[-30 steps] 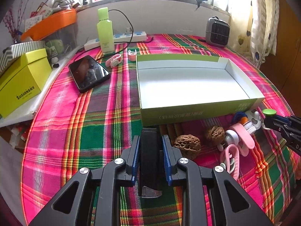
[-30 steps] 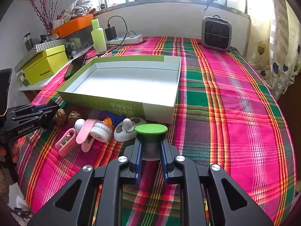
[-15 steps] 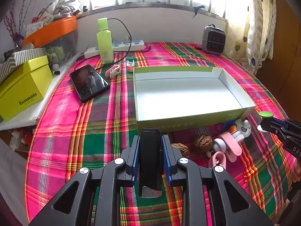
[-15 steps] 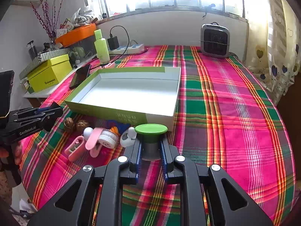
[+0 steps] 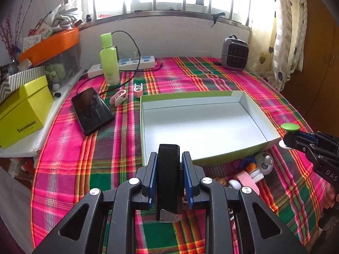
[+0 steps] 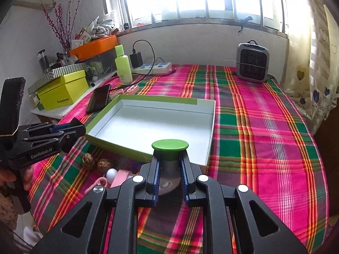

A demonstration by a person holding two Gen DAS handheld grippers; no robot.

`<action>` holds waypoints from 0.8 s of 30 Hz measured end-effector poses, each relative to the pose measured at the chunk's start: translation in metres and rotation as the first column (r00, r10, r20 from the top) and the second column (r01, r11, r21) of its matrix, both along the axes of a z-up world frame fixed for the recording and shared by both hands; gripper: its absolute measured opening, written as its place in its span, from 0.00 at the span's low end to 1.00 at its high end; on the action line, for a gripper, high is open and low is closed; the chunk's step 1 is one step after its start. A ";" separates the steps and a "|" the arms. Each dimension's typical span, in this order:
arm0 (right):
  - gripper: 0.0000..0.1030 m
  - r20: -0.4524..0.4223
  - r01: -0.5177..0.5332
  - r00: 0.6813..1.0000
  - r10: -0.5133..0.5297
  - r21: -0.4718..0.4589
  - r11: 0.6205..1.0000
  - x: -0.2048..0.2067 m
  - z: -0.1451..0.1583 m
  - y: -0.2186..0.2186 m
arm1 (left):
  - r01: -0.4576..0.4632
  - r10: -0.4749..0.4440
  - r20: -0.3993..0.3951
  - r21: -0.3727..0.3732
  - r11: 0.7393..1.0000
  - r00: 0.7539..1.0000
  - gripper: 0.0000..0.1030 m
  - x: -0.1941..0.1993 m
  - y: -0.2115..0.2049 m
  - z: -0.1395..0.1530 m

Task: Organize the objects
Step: 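Carry the flashlight with the left tool while the right tool carries the massager into the box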

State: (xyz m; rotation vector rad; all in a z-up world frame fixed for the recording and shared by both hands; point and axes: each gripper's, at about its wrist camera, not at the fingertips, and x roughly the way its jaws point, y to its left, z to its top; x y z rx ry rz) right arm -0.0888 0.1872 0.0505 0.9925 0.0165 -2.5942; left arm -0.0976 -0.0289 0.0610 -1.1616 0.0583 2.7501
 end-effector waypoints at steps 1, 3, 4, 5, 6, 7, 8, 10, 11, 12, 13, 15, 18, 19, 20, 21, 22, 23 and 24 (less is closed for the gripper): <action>0.18 -0.001 -0.004 1.000 0.004 0.000 1.000 -0.003 0.001 -0.002 | 0.001 -0.001 0.003 0.005 1.000 1.000 0.20 -0.003 0.001 0.000; 0.17 0.004 -0.013 1.000 0.013 -0.003 1.000 -0.010 0.002 -0.005 | 0.009 -0.009 0.002 0.012 1.000 1.000 0.20 -0.009 0.003 0.002; 0.18 0.007 -0.016 1.000 0.016 -0.008 1.000 -0.015 0.002 -0.006 | 0.011 -0.011 0.003 0.012 1.000 1.000 0.20 -0.012 0.004 0.002; 0.18 0.010 -0.015 1.000 0.016 -0.010 1.000 -0.018 0.002 -0.007 | 0.011 -0.011 0.005 0.013 1.000 1.000 0.20 -0.017 0.005 0.003; 0.18 0.011 -0.015 1.000 0.015 -0.013 1.000 -0.021 0.002 -0.008 | 0.014 -0.014 0.007 0.014 1.000 1.000 0.20 -0.020 0.006 0.002; 0.18 0.009 -0.016 1.000 0.016 -0.014 1.000 -0.024 0.002 -0.009 | 0.014 -0.014 0.011 0.017 1.000 1.000 0.20 -0.024 0.007 0.002; 0.18 0.009 -0.016 1.000 0.016 -0.013 1.000 -0.029 0.002 -0.010 | 0.016 -0.016 0.014 0.022 1.000 1.000 0.20 -0.028 0.007 0.002; 0.18 0.011 -0.018 1.000 0.018 -0.011 1.000 -0.036 0.001 -0.013 | 0.020 -0.021 0.016 0.023 1.000 1.000 0.20 -0.035 0.009 0.002; 0.18 0.015 -0.018 1.000 0.018 -0.012 1.000 -0.041 0.000 -0.015 | 0.018 -0.018 0.019 0.024 1.000 1.000 0.20 -0.039 0.009 0.001; 0.18 0.020 -0.018 1.000 0.019 -0.015 1.000 -0.045 -0.001 -0.016 | 0.020 -0.020 0.023 0.025 0.999 1.000 0.20 -0.043 0.010 0.000; 0.18 0.025 -0.018 1.000 0.019 -0.019 1.000 -0.050 -0.001 -0.017 | 0.021 -0.022 0.025 0.025 0.999 0.999 0.20 -0.047 0.011 -0.001; 0.18 0.037 -0.015 0.999 0.016 -0.026 1.000 -0.061 -0.003 -0.018 | 0.025 -0.025 0.034 0.022 0.999 0.999 0.20 -0.056 0.013 -0.004; 0.18 0.056 -0.017 0.998 0.018 -0.029 0.999 -0.076 -0.007 -0.022 | 0.033 -0.034 0.043 0.023 0.999 0.999 0.20 -0.068 0.016 -0.006; 0.18 0.061 -0.018 0.998 0.019 -0.029 0.999 -0.081 -0.008 -0.023 | 0.038 -0.040 0.043 0.026 0.999 0.998 0.20 -0.073 0.017 -0.007; 0.18 0.066 -0.019 0.998 0.021 -0.028 0.999 -0.085 -0.009 -0.025 | 0.038 -0.039 0.043 0.027 0.999 0.998 0.20 -0.076 0.017 -0.007; 0.18 0.069 -0.020 0.997 0.022 -0.026 0.999 -0.089 -0.009 -0.027 | 0.032 -0.034 0.048 0.027 0.999 0.998 0.20 -0.081 0.017 -0.009; 0.18 0.071 -0.021 0.997 0.022 -0.025 0.999 -0.092 -0.010 -0.028 | 0.029 -0.030 0.051 0.030 0.999 0.998 0.20 -0.085 0.017 -0.009; 0.18 0.076 -0.024 0.997 0.025 -0.022 0.999 -0.096 -0.011 -0.030 | 0.027 -0.030 0.057 0.039 0.999 0.998 0.20 -0.090 0.016 -0.011; 0.18 0.080 -0.024 0.996 0.025 -0.018 1.000 -0.100 -0.012 -0.031 | 0.027 -0.030 0.065 0.041 0.999 0.997 0.20 -0.094 0.016 -0.012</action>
